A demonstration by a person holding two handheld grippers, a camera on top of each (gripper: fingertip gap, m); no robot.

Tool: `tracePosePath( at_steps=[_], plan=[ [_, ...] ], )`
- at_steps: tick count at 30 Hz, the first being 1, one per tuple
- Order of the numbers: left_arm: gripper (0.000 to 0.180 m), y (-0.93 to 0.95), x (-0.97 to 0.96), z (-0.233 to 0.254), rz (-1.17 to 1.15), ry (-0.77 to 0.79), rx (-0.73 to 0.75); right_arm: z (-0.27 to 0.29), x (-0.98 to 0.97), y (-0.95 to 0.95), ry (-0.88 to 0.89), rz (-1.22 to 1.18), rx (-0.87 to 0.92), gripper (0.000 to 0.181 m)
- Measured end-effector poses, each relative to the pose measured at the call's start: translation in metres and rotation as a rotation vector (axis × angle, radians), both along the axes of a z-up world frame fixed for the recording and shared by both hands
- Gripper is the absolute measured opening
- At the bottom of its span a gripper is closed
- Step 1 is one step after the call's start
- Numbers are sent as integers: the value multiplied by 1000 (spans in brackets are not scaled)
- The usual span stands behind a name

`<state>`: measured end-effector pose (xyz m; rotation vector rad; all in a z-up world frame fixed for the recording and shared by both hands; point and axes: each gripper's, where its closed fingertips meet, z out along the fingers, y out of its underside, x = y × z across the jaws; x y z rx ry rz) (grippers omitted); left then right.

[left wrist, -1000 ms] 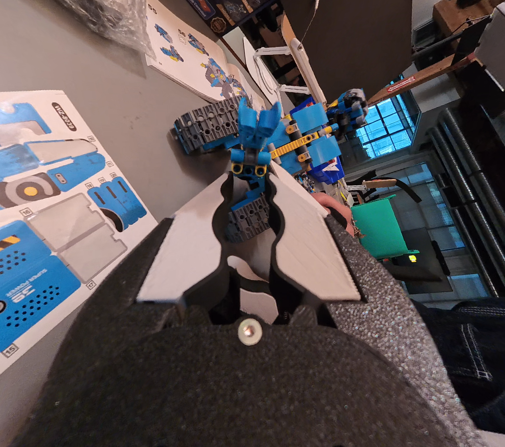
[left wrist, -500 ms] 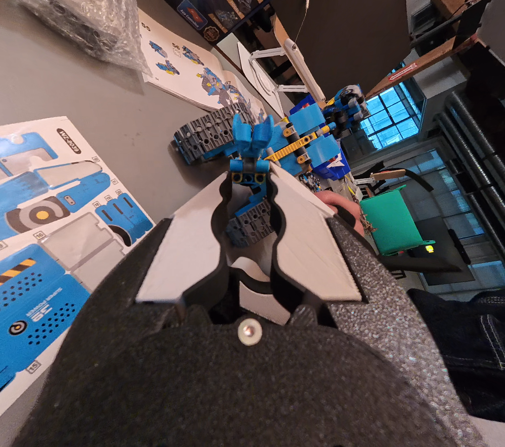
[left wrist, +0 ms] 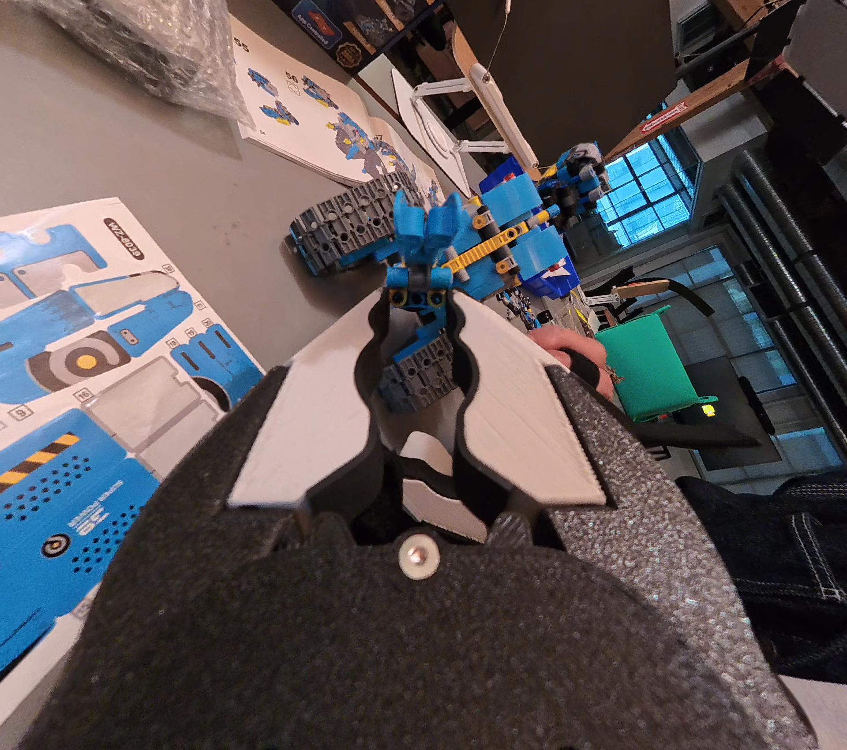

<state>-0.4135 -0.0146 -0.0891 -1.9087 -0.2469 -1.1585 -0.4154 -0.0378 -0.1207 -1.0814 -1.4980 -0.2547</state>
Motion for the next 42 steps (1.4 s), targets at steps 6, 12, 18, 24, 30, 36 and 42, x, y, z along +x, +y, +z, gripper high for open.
tracePosePath(
  at_steps=[6,12,18,24,30,36,42],
  plan=[
    [21,0,-1,0,-18,-33,21,-1,-5,1,32,18,-74,91],
    [21,-2,-1,-3,-33,-49,17,-6,2,-3,3,36,-45,84],
    [21,-2,0,-2,-37,-39,24,1,1,3,24,21,-80,88],
    [21,-2,0,-1,-36,-31,27,-6,3,8,-17,-18,-68,91],
    [21,-2,-1,-1,-34,-37,20,-15,12,18,-49,-94,-82,97],
    [21,-2,1,-1,-37,-38,17,-19,21,24,-72,-135,-86,96],
    [21,-2,2,-1,-42,-40,21,-19,24,20,-78,-125,-77,96]
  ],
)
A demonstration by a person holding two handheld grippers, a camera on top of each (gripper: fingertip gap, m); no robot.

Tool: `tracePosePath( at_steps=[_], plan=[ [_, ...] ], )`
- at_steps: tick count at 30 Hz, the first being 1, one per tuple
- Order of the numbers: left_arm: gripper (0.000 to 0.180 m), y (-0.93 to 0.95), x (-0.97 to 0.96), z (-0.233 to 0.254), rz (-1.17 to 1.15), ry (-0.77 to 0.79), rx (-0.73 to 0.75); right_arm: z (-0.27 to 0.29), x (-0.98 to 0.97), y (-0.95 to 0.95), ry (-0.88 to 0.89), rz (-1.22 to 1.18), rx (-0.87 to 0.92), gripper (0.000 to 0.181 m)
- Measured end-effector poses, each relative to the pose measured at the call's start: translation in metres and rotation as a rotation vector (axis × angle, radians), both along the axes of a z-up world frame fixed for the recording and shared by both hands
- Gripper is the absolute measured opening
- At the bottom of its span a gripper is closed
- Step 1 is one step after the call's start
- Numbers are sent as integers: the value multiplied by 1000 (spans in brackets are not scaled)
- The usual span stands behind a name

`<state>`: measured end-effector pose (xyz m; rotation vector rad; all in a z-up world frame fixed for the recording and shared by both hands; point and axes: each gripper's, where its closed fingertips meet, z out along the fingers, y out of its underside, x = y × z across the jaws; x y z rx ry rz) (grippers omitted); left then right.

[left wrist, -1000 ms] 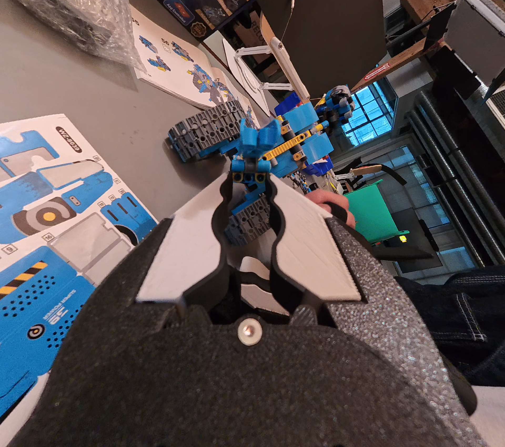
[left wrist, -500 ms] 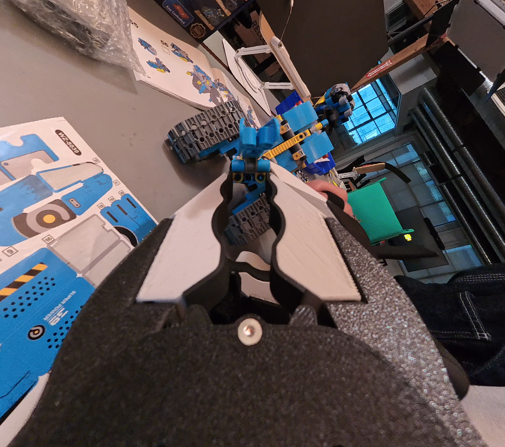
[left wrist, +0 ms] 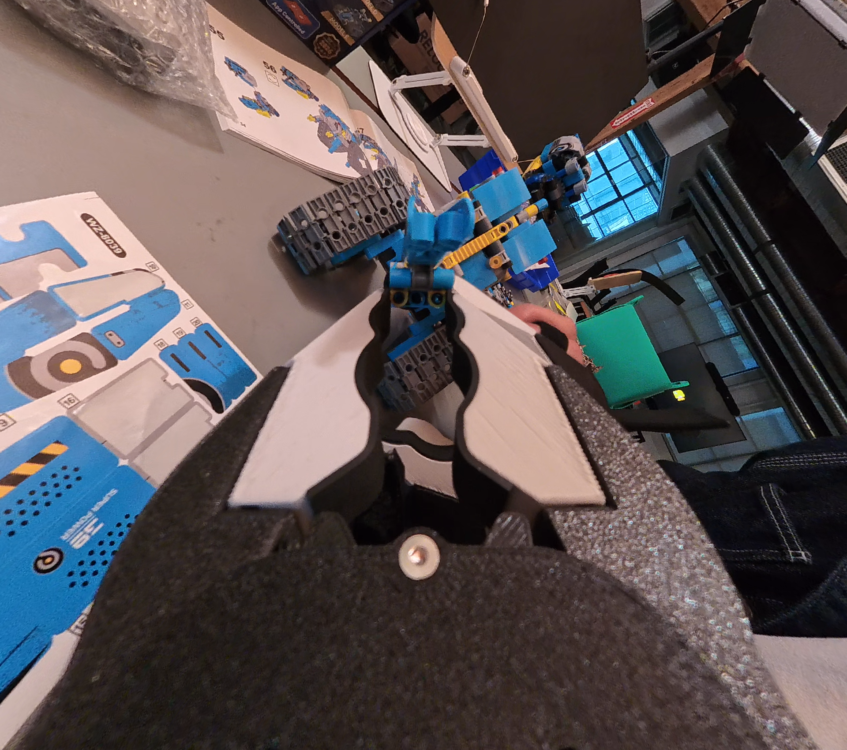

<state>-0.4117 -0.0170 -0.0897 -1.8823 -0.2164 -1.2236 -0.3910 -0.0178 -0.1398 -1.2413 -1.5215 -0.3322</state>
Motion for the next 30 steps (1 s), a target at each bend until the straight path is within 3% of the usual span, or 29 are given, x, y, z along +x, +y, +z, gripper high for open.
tracePosePath(
  at_steps=[5,9,15,20,30],
  plan=[
    [21,-1,0,-1,-24,20,35,-7,3,-11,-10,21,-12,98],
    [21,-6,3,0,-97,162,145,-1,12,-19,37,25,-62,93],
    [21,-16,16,5,-258,464,367,21,52,-52,305,75,-396,92],
    [22,-30,33,8,-387,584,488,24,105,-31,563,-61,-657,93],
    [22,-17,31,10,-346,508,426,27,169,15,794,-105,-820,85]
  ],
)
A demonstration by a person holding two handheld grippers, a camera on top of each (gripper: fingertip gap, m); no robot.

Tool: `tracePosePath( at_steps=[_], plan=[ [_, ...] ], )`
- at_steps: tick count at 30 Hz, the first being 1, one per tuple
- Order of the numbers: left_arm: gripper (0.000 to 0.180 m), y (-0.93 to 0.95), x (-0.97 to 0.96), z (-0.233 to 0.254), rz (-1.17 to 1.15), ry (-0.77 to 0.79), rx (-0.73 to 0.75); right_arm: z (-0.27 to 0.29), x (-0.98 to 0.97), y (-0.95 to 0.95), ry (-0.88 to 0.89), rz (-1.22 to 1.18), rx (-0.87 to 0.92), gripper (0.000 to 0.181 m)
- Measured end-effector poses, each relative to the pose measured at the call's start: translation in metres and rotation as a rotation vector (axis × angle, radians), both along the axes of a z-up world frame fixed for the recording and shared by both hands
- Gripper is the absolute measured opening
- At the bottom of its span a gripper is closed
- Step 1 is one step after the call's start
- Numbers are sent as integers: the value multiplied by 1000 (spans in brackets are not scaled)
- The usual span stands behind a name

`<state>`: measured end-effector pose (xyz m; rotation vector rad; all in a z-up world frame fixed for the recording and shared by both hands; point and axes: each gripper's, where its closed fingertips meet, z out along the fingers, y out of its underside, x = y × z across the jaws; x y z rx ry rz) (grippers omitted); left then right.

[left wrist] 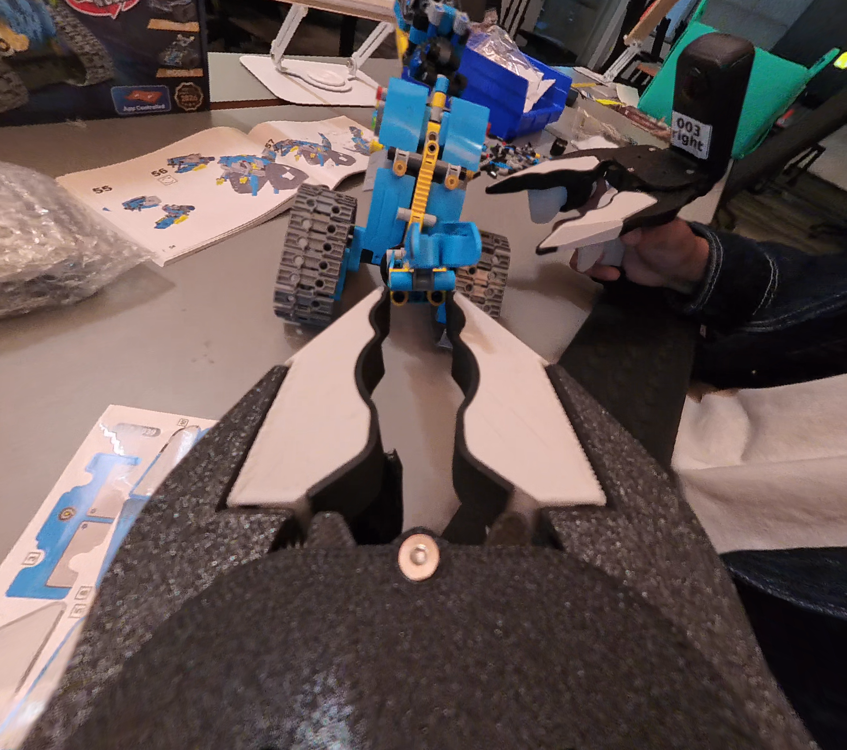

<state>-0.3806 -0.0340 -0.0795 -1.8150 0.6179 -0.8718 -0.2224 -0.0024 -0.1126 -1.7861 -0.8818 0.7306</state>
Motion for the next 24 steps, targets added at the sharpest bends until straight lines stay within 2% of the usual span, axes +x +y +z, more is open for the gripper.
tracePosePath(
  at_steps=[4,9,17,24],
  plan=[
    [22,0,-1,-1,21,18,-7,7,18,8,85,-40,-35,73],
    [22,-2,-2,-3,45,32,-11,11,27,10,129,-65,-52,68],
    [22,-7,4,-2,-116,140,106,14,27,2,184,-35,-100,66],
    [22,-5,6,5,-158,138,82,15,34,5,227,-47,-136,67]
  ],
)
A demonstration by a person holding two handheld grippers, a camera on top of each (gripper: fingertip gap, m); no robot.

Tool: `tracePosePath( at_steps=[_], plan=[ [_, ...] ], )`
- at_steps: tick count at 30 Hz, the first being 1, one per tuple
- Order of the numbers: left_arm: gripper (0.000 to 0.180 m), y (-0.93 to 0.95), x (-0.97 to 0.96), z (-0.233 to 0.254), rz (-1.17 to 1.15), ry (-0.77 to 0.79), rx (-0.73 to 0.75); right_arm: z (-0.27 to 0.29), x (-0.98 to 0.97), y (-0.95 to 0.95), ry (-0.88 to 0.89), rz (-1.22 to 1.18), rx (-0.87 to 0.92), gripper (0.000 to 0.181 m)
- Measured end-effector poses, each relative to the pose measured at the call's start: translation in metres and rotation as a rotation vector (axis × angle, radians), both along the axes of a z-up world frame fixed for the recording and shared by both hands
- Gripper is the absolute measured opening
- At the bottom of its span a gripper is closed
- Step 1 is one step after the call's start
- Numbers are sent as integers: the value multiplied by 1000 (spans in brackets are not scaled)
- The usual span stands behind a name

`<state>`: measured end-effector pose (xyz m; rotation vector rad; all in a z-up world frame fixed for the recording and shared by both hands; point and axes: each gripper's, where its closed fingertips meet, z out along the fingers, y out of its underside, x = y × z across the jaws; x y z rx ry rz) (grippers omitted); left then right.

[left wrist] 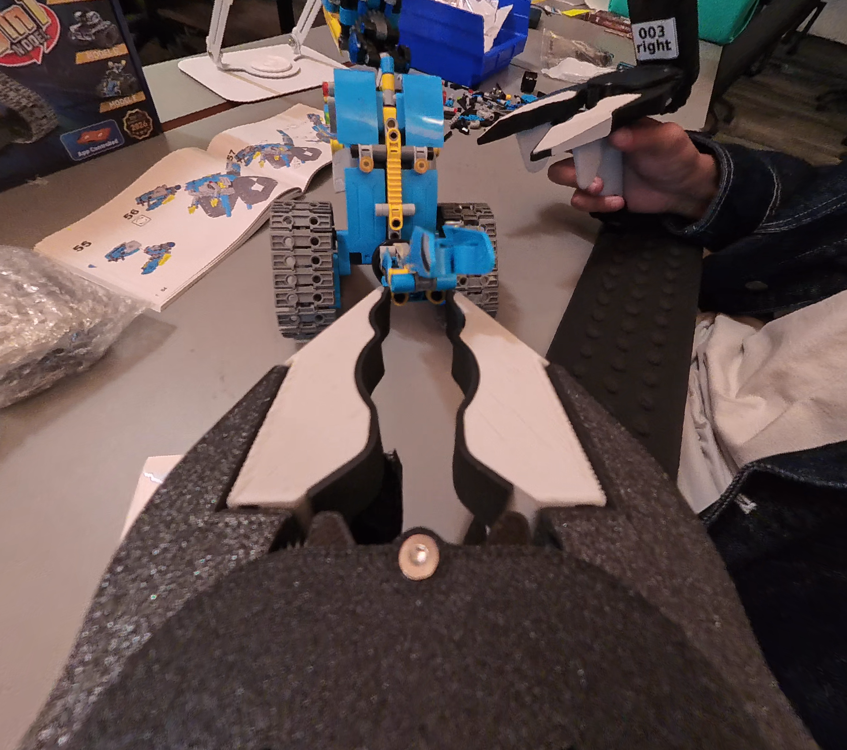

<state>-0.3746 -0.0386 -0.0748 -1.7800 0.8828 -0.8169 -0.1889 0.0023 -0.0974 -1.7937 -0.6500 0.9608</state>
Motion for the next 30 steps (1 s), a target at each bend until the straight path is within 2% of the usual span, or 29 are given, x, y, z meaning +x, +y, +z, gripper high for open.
tracePosePath(
  at_steps=[1,3,7,13,17,18,25,28,30],
  plan=[
    [24,1,-1,1,18,-18,-15,-1,0,1,-3,-2,0,67],
    [39,5,-3,0,81,-45,-43,-2,-1,1,-14,-4,0,68],
    [52,8,-1,0,216,-105,-35,-3,-2,2,-25,-4,6,68],
    [52,0,7,0,314,-96,21,-5,1,3,-28,-22,-4,67],
    [25,-3,10,0,299,-48,72,-2,1,2,-8,-13,-10,67],
    [25,-3,10,0,296,-40,68,-2,1,2,-10,-13,-6,67],
    [52,-7,-10,25,404,-94,86,5,11,6,-17,-18,-1,70],
    [51,-18,-26,53,558,-187,123,14,36,12,-94,14,-79,51],
    [46,-29,-29,73,645,-306,162,32,51,22,-70,40,-131,51]
  ],
)
